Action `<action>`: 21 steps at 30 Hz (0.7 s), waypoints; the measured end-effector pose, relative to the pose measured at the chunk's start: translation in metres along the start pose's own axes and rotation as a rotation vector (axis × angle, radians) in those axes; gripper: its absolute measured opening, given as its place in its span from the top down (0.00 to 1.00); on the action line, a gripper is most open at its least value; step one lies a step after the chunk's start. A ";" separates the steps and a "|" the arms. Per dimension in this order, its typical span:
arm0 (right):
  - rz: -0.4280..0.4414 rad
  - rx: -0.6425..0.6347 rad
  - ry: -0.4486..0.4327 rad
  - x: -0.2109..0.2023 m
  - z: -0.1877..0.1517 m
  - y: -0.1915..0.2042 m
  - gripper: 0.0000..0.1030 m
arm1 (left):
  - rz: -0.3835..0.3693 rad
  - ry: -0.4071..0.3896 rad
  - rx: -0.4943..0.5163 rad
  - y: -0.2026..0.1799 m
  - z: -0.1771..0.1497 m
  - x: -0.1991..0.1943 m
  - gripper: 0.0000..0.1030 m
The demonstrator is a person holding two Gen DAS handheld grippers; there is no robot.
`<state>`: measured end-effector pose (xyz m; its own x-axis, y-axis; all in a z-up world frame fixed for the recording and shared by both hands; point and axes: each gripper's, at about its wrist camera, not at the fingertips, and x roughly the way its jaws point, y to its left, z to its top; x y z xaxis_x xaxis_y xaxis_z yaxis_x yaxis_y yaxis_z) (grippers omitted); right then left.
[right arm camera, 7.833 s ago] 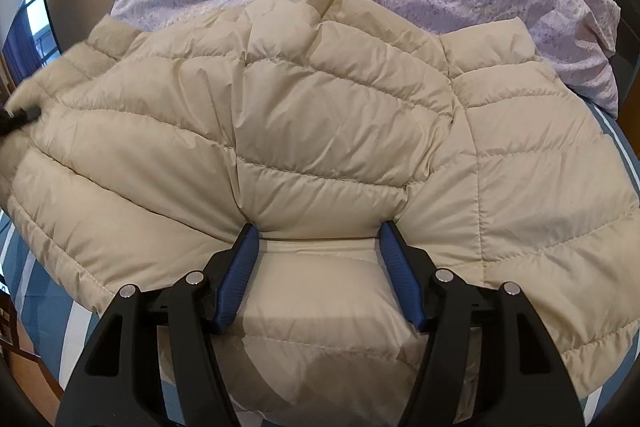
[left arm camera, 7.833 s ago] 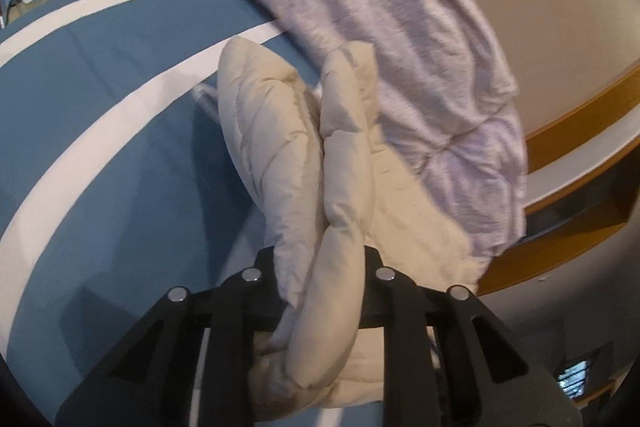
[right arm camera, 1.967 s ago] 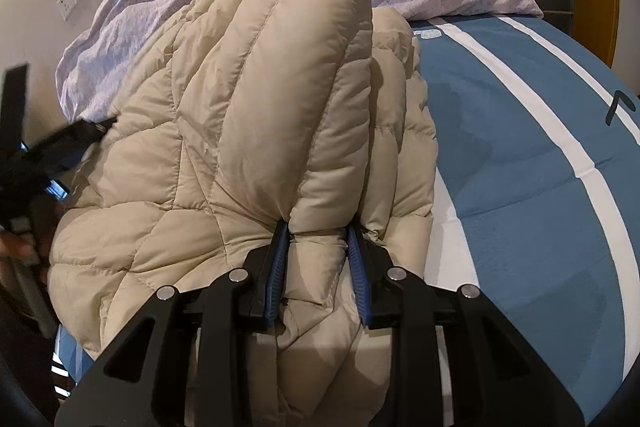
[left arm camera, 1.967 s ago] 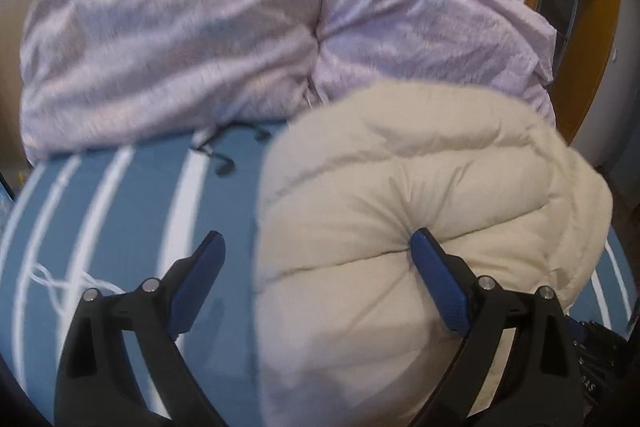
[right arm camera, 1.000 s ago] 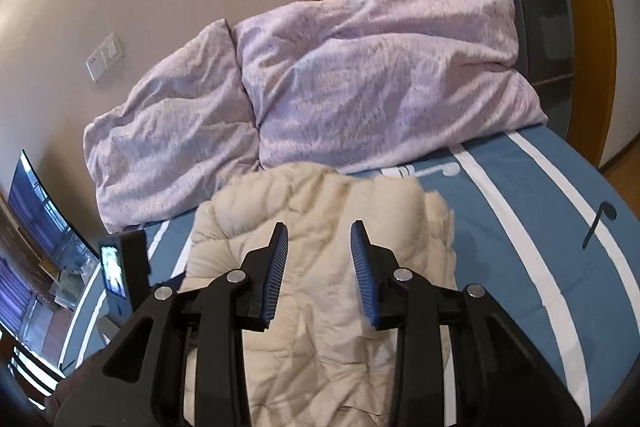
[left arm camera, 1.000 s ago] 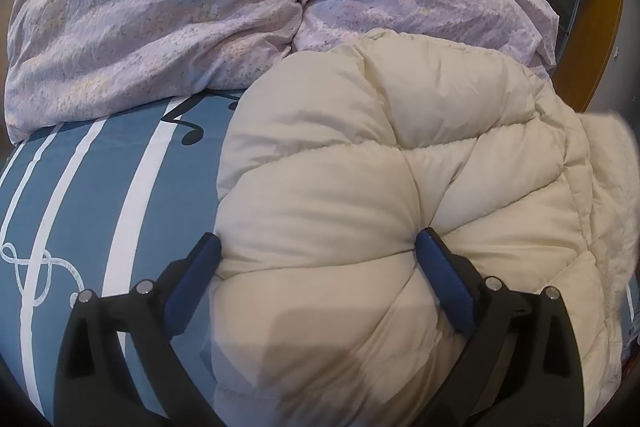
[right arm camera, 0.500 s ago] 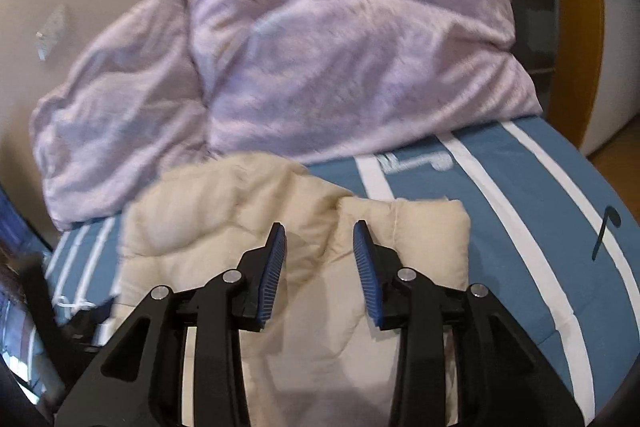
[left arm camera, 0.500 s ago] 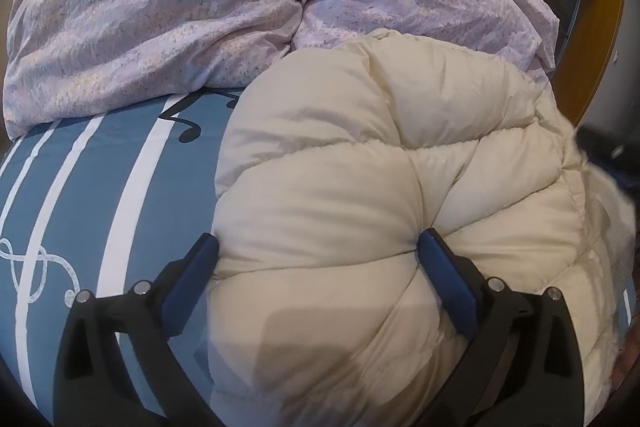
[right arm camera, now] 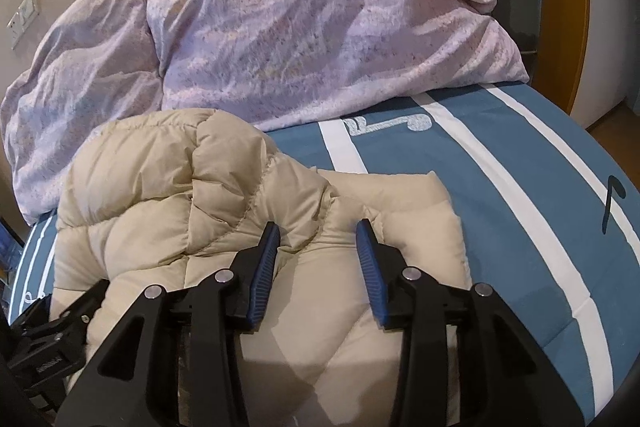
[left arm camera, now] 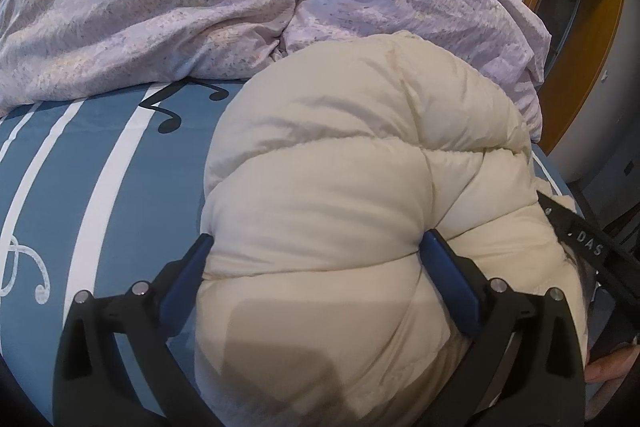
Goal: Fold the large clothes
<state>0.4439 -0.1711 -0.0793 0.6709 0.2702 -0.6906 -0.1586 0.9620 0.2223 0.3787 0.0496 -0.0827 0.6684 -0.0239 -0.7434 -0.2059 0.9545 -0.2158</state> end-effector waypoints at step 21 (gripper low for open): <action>-0.006 0.022 0.020 0.012 -0.002 -0.001 0.56 | -0.020 -0.009 -0.010 0.001 -0.005 0.008 0.02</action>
<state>0.4505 -0.1690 -0.0892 0.6570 0.2657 -0.7055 -0.1384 0.9624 0.2335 0.3799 0.0484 -0.0919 0.6789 -0.0399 -0.7332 -0.1997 0.9509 -0.2367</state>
